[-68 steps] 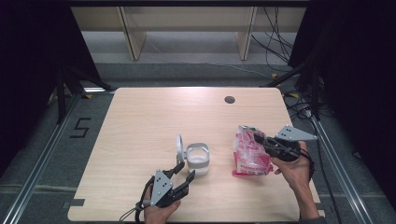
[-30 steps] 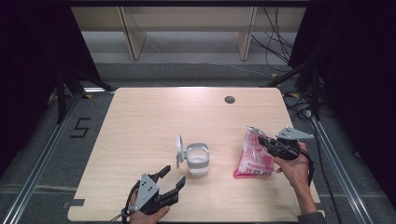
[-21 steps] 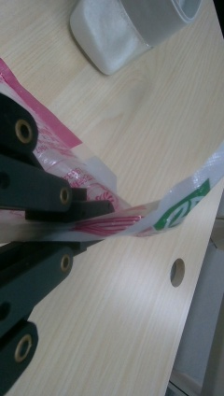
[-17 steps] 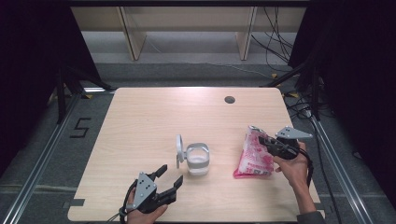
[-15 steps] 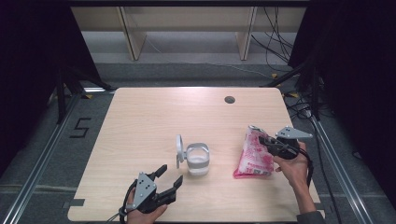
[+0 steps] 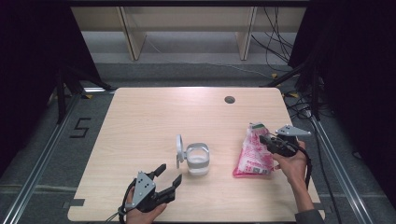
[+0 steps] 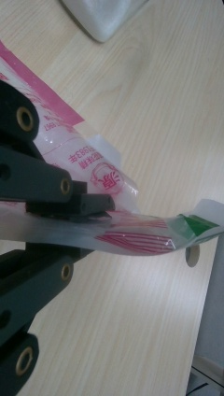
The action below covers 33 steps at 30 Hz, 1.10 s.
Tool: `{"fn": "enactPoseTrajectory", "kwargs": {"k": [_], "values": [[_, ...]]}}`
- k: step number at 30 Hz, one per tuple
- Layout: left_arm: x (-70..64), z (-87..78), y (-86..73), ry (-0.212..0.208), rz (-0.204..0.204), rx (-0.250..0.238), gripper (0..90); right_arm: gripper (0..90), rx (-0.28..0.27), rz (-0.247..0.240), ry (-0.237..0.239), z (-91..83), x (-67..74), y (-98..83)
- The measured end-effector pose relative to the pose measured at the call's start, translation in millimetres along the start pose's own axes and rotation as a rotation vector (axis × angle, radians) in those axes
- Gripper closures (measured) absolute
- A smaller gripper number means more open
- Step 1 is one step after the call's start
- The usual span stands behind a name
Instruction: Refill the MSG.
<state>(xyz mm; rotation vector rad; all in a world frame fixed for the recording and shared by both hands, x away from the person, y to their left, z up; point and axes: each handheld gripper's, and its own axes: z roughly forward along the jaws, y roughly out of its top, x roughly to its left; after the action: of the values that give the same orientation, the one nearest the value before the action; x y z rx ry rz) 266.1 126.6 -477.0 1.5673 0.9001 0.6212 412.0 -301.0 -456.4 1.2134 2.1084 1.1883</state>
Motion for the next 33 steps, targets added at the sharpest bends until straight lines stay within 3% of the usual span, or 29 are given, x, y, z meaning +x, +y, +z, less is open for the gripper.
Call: {"fn": "enactPoseTrajectory", "kwargs": {"k": [3,7,8,9,10,12,14,15,17,18,21,22,24,26,28,33], "values": [[0.4,-0.1,0.2,0.003,0.002,0.0,33.5,81.5,0.007,0.01,-0.012,1.6,-2.3,-1.8],[-0.2,0.4,0.0,0.004,0.0,0.007,33.5,74.1,0.02,0.052,-0.061,-0.5,-3.2,-2.8],[0.0,0.6,0.0,0.002,0.006,0.009,33.5,72.4,0.018,0.07,-0.054,-2.2,-3.2,-2.4],[0.1,1.9,-0.7,-0.005,0.007,-0.001,33.5,70.4,0.01,0.053,-0.056,-2.8,-5.9,-2.0],[-0.5,1.3,-0.7,0.0,0.003,0.009,33.5,69.2,0.001,0.035,-0.089,-4.1,-7.4,-1.8],[-0.5,1.1,-0.6,0.001,0.003,0.011,33.5,69.2,0.011,0.056,-0.09,-7.2,-5.2,-1.3],[-0.1,1.6,-0.8,-0.004,0.005,0.004,33.6,67.4,0.009,0.038,-0.098,-8.3,-7.3,-1.1],[0.3,1.5,-0.7,-0.005,0.008,0.002,33.5,64.9,0.016,0.051,-0.098,-9.6,-7.5,-0.7],[0.3,-0.1,-0.4,0.005,0.002,0.01,33.6,62.8,0.013,0.038,-0.13,-11.1,-9.0,-0.5],[0.7,-0.3,-0.4,0.007,-0.001,0.008,33.6,62.3,-0.006,0.082,-0.126,-11.6,-5.3,-0.7],[2.3,-0.8,-0.2,0.009,0.002,0.013,33.6,60.5,-0.013,0.053,-0.124,-15.1,-6.7,1.1],[3.1,-1.4,0.0,0.012,0.002,0.01,33.6,55.7,-0.02,0.057,-0.144,-20.1,-4.8,3.6],[3.9,-1.0,-0.4,0.011,-0.003,-0.004,33.7,55.7,-0.045,0.047,-0.176,-25.2,-3.1,5.8],[4.5,-1.2,-0.4,0.014,-0.002,-0.001,33.9,53.9,-0.077,0.079,-0.158,-28.5,3.0,7.6],[5.4,-2.3,0.4,0.021,-0.007,0.007,33.9,51.9,-0.094,0.045,-0.122,-30.4,4.7,9.0],[8.7,-0.8,0.4,0.017,0.002,0.004,34.5,48.8,-0.09,0.068,-0.074,-32.0,23.5,10.3]]}}
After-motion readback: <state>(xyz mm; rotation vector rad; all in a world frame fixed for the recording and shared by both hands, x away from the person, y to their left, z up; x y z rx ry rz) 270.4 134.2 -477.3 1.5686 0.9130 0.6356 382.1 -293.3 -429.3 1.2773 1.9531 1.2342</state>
